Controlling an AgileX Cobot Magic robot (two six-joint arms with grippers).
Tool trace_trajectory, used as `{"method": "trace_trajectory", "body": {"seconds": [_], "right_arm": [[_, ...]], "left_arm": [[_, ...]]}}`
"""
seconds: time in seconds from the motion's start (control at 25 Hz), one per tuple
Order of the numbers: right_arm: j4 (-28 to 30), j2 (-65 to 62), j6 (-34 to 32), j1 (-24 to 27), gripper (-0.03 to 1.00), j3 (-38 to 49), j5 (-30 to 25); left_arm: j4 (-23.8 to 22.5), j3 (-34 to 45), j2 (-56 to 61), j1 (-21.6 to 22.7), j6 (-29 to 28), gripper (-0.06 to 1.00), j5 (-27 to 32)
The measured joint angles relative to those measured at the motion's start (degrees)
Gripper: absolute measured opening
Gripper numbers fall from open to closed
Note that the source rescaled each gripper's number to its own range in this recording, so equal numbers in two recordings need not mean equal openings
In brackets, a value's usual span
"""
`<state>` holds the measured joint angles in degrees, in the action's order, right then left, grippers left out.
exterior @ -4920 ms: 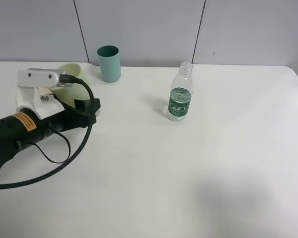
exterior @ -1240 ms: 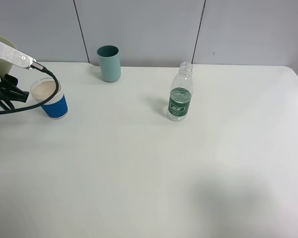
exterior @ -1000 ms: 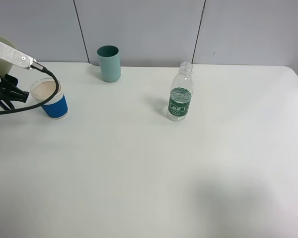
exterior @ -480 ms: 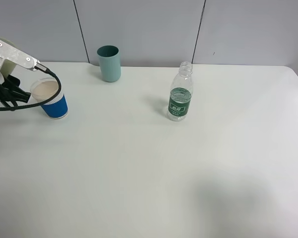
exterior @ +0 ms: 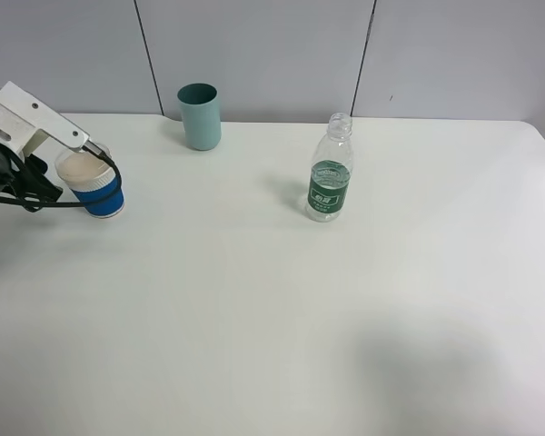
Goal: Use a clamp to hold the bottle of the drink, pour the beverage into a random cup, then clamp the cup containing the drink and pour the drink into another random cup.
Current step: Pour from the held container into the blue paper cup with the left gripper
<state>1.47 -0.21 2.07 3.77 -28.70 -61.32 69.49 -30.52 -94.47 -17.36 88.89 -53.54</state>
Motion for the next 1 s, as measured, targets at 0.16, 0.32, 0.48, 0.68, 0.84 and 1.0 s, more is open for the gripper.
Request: {"method": "trace_trajectory", "body": {"seconds": [0.16,0.32,0.48,0.68,0.84,1.0], "right_arm": [[0.0,0.0,0.0,0.0,1.00,0.0,0.0],[0.0,0.0,0.0,0.0,1.00,0.0,0.0],[0.0,0.0,0.0,0.0,1.00,0.0,0.0],[0.0,0.0,0.0,0.0,1.00,0.0,0.0],[0.0,0.0,0.0,0.0,1.00,0.0,0.0],[0.0,0.0,0.0,0.0,1.00,0.0,0.0]], "left_arm": [[0.1,-0.2,-0.5,0.0,3.1,0.02,-0.3],[0.1,-0.2,-0.5,0.0,5.6,0.02,-1.6],[0.1,-0.2,-0.5,0.0,8.3,0.02,-2.0],[0.1,-0.2,-0.5,0.0,10.5,0.02,-3.4],[-0.3,-0.2,-0.6,0.0,10.8,0.02,-4.9],[-0.8,-0.2,-0.6,0.0,12.9,0.02,-5.0]]}}
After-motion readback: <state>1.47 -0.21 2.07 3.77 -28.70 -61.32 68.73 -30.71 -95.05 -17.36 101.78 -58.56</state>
